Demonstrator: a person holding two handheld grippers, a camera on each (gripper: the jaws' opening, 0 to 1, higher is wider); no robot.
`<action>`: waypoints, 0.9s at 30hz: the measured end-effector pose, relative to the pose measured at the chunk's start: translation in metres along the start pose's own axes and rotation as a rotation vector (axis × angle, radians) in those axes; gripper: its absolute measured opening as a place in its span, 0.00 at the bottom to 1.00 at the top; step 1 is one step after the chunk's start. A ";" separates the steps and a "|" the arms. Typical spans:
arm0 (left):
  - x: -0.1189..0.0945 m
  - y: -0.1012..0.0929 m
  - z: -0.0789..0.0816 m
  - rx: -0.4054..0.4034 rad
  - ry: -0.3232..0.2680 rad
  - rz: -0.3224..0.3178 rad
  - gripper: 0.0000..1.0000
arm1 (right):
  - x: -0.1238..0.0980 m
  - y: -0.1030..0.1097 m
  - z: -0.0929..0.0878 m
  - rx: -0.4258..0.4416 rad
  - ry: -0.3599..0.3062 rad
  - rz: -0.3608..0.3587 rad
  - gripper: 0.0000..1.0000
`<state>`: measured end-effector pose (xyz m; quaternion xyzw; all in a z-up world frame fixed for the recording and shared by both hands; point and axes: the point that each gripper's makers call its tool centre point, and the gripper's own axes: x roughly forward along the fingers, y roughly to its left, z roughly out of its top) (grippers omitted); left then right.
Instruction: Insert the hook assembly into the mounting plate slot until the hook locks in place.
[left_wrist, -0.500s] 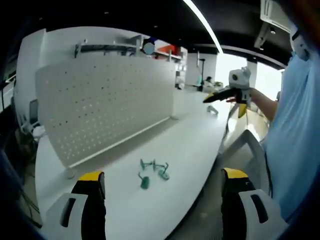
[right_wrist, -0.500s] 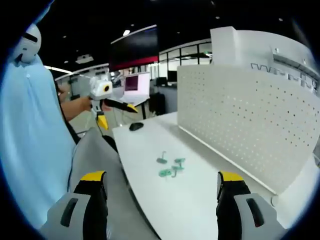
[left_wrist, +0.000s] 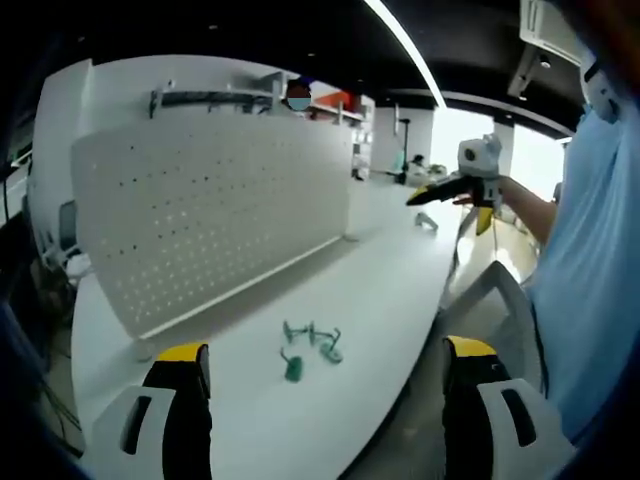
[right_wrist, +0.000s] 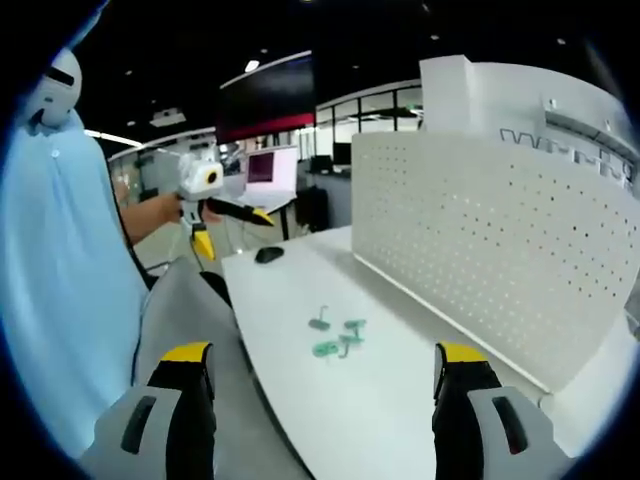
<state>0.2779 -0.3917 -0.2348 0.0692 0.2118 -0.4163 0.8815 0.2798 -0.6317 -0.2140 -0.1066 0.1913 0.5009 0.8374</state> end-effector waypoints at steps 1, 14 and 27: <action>0.000 0.000 0.000 0.000 -0.001 -0.001 0.98 | 0.000 0.000 0.000 0.000 -0.001 0.000 0.92; 0.000 0.004 0.001 0.004 0.001 0.004 0.98 | -0.001 -0.003 0.002 -0.003 -0.001 -0.015 0.92; 0.000 0.004 0.003 0.009 0.005 0.003 0.98 | -0.002 -0.004 0.003 -0.011 0.003 -0.014 0.91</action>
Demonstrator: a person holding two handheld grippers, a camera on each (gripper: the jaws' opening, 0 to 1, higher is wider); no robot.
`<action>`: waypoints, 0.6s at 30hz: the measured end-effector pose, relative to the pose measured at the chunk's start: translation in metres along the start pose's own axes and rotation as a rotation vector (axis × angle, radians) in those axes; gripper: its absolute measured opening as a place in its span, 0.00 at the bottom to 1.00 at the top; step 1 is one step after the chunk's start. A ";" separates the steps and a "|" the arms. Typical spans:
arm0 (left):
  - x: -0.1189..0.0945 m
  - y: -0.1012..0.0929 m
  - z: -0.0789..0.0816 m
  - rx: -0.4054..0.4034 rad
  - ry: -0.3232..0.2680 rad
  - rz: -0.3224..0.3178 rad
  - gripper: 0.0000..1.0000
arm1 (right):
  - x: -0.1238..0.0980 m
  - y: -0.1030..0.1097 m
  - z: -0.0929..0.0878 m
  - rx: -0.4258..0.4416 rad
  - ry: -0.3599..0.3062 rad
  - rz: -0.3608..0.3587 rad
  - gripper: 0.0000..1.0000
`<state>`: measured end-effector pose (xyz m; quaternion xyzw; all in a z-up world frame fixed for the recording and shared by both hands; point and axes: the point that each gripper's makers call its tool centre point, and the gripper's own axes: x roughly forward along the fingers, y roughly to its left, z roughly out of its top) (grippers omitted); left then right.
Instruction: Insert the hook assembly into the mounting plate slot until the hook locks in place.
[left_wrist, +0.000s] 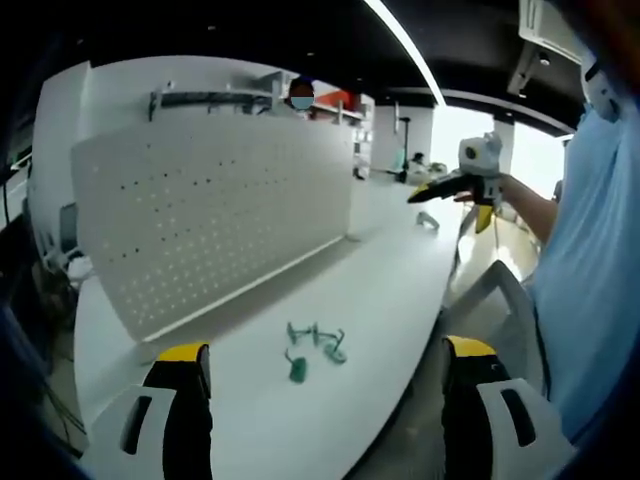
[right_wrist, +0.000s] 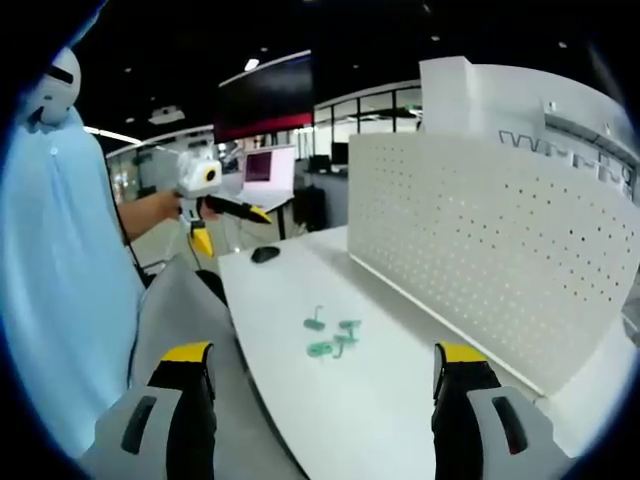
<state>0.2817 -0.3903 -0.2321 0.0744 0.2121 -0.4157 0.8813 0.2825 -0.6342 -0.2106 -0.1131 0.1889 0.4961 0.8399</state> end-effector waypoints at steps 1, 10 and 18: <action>0.000 0.000 0.000 0.001 0.000 -0.001 0.98 | 0.000 0.000 0.000 0.000 0.000 -0.001 0.91; 0.004 0.002 -0.001 0.000 0.012 -0.005 0.96 | 0.000 -0.001 -0.002 0.007 -0.003 -0.003 0.91; 0.012 0.005 -0.002 0.002 0.015 -0.008 0.96 | 0.000 -0.003 -0.003 0.009 -0.005 -0.008 0.91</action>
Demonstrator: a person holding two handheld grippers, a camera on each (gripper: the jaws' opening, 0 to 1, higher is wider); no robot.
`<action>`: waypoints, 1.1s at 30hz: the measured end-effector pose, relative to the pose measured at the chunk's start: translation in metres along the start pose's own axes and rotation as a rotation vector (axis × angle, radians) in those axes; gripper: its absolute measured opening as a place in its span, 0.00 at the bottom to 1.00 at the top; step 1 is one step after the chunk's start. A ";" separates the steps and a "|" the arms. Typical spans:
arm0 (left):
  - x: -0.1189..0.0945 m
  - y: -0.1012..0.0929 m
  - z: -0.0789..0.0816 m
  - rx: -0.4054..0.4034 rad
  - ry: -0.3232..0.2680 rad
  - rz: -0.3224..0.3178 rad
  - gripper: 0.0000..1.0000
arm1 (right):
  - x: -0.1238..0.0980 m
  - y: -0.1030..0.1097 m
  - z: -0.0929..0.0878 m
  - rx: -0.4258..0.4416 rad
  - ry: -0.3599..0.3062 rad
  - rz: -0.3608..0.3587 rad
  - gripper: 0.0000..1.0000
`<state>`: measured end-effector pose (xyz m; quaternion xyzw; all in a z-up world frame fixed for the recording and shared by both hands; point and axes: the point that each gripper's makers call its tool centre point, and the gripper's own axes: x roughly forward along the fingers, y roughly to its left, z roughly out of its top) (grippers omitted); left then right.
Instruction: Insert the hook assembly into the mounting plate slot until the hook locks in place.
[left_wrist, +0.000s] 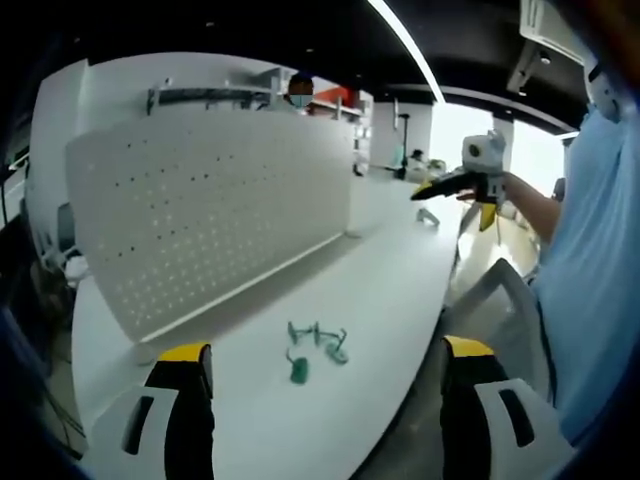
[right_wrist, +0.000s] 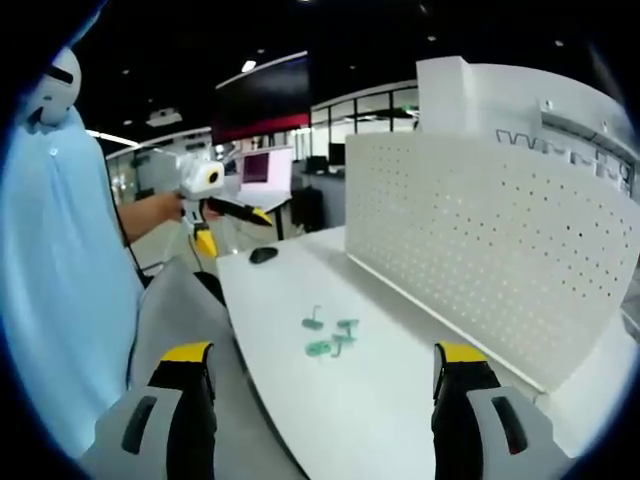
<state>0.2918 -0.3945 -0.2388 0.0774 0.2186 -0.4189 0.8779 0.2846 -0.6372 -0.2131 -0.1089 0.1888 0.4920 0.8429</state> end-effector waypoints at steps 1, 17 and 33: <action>0.001 0.001 0.000 0.000 0.001 0.002 0.96 | 0.000 0.000 0.000 0.001 0.000 0.000 0.91; 0.046 0.016 -0.013 -0.006 0.028 -0.013 0.93 | 0.025 -0.004 -0.007 0.029 0.001 0.036 0.91; 0.084 0.043 -0.031 -0.009 0.099 -0.026 0.85 | 0.056 -0.022 -0.016 0.065 0.001 0.062 0.89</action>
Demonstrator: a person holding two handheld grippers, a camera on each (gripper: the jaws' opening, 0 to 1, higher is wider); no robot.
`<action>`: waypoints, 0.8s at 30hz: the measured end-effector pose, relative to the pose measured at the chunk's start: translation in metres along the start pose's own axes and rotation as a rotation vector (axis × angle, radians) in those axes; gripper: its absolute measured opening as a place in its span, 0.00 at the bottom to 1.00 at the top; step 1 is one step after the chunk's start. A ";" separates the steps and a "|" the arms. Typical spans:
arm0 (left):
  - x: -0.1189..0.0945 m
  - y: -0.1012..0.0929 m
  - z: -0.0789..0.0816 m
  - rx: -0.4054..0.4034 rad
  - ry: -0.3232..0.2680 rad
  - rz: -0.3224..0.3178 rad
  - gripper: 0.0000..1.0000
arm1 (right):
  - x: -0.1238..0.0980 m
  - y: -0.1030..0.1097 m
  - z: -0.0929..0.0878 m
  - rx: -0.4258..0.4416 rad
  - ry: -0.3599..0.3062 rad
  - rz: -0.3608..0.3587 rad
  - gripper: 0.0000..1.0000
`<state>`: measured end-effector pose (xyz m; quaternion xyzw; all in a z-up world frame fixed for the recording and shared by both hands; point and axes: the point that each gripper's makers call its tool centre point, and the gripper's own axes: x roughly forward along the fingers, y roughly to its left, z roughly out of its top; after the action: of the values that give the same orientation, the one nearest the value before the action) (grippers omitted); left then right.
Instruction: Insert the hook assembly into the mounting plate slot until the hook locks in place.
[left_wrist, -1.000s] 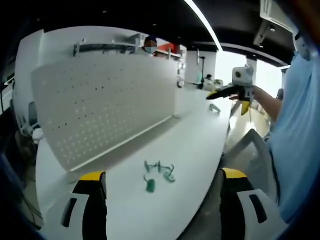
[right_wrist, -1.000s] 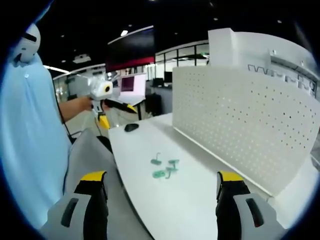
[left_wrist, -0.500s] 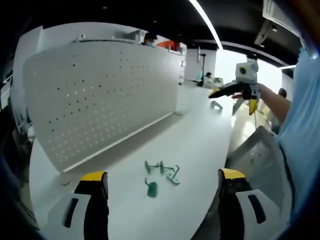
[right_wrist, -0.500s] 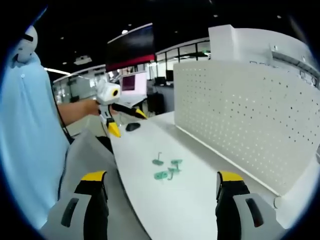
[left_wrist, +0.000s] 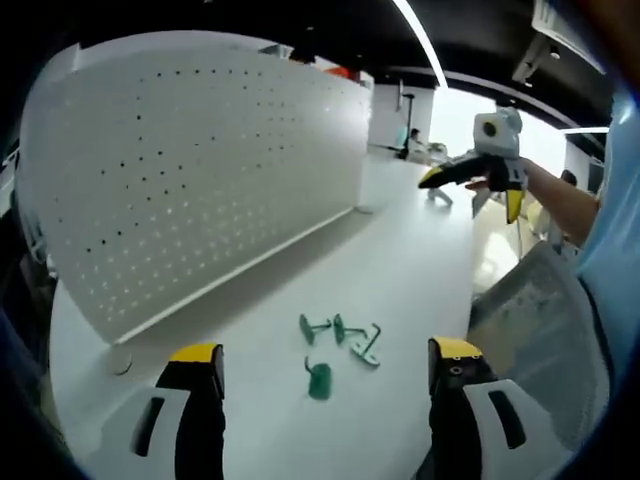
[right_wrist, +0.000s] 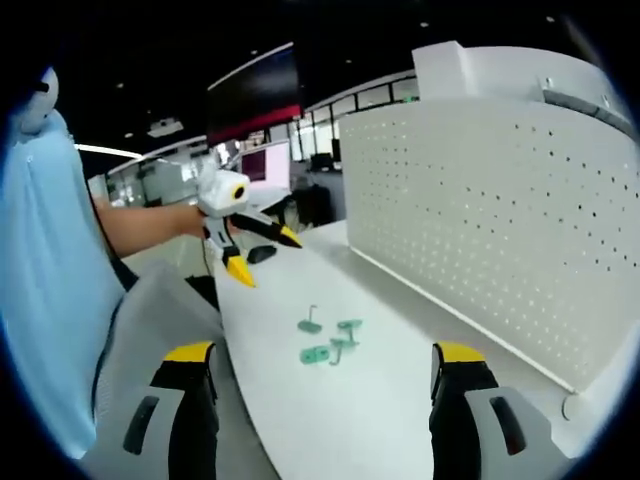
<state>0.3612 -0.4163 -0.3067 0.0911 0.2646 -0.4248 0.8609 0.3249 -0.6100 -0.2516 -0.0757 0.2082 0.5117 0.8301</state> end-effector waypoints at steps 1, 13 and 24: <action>0.002 0.001 -0.001 -0.001 0.002 -0.002 0.84 | 0.001 -0.001 0.000 0.003 0.000 0.000 0.89; 0.031 0.010 -0.017 -0.004 0.080 -0.034 0.75 | 0.000 -0.001 -0.004 0.015 0.005 -0.002 0.89; 0.053 0.008 -0.038 0.007 0.187 -0.099 0.65 | -0.002 -0.003 -0.006 0.021 0.008 -0.009 0.89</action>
<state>0.3800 -0.4333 -0.3674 0.1200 0.3465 -0.4575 0.8101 0.3254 -0.6154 -0.2568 -0.0699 0.2165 0.5052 0.8325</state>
